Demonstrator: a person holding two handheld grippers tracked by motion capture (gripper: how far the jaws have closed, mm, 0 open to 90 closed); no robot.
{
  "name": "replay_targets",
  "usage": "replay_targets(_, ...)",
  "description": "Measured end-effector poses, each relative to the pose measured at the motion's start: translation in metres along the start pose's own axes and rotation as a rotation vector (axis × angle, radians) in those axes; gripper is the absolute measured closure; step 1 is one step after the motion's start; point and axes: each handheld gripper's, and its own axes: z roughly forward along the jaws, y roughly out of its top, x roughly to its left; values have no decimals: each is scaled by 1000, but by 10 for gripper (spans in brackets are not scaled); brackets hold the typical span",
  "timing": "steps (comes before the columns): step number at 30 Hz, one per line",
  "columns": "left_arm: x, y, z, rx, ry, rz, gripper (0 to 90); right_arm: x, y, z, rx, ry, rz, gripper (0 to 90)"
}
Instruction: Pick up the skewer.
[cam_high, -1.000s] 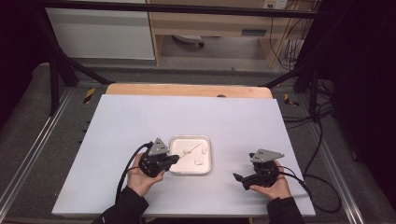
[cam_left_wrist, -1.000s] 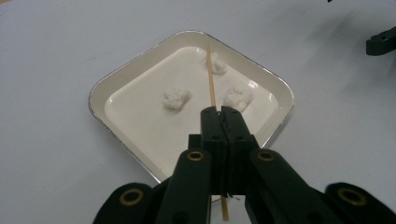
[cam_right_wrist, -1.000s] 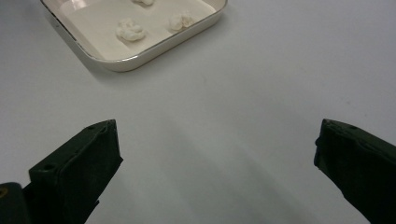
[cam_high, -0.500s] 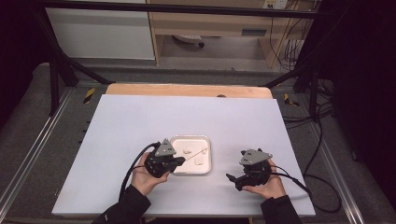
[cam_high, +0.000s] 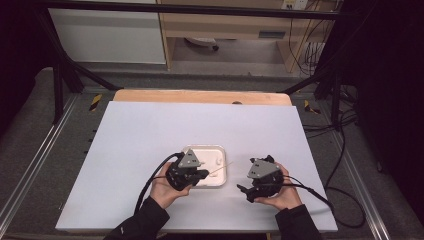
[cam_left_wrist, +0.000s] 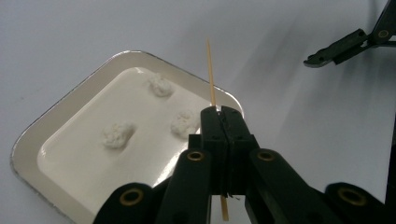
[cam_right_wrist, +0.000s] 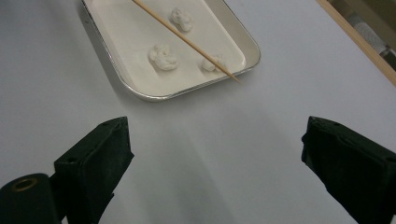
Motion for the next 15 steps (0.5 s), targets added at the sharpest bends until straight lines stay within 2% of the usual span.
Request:
replay_targets(5,-9,9,7,9,-14,34,888,2,1,1,9,-5,-67,150)
replay_targets(15,-19,21,19,27,-44,70,888,5,-1,3,29,-12,-199,279)
